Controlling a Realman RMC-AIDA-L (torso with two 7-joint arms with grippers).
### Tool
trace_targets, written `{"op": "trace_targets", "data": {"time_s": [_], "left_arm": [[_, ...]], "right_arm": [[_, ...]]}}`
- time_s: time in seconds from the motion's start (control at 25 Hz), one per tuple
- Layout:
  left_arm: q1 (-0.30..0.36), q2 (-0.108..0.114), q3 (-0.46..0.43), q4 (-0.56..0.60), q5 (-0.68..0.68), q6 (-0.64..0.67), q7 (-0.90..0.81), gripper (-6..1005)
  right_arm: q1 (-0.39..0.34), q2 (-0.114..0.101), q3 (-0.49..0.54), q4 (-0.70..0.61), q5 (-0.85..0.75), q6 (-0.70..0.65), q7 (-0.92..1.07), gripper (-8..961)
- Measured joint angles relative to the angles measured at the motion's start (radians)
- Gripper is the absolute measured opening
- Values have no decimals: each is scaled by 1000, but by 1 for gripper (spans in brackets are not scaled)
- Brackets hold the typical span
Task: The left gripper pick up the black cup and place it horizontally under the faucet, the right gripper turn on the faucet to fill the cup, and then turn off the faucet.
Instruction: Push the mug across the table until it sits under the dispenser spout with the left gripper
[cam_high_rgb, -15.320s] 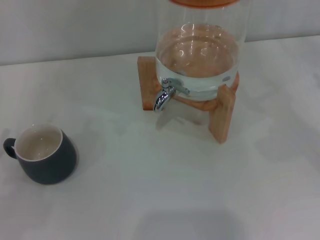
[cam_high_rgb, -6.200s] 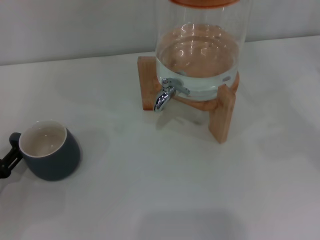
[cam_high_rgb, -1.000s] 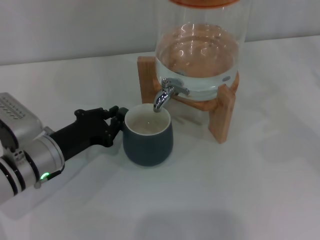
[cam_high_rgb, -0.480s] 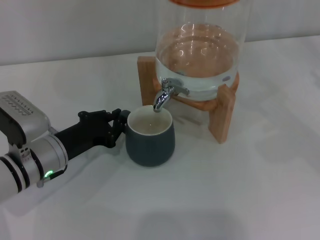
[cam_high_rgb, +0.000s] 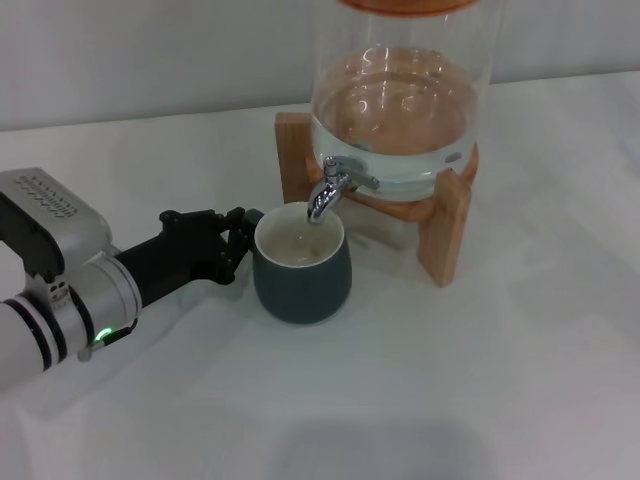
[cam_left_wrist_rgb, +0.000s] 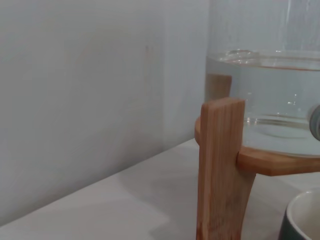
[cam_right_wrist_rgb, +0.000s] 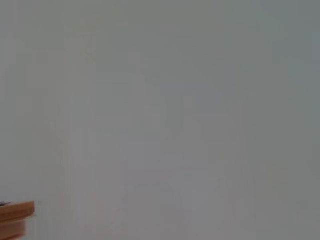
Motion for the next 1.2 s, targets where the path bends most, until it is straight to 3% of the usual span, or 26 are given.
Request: {"op": "trace_targets", "data": {"time_s": [1.2], "left_arm": [[-3, -1, 0, 3, 1, -50, 3, 175]], "right_arm": [[-1, 0, 7, 15, 23, 7, -20, 749]]}}
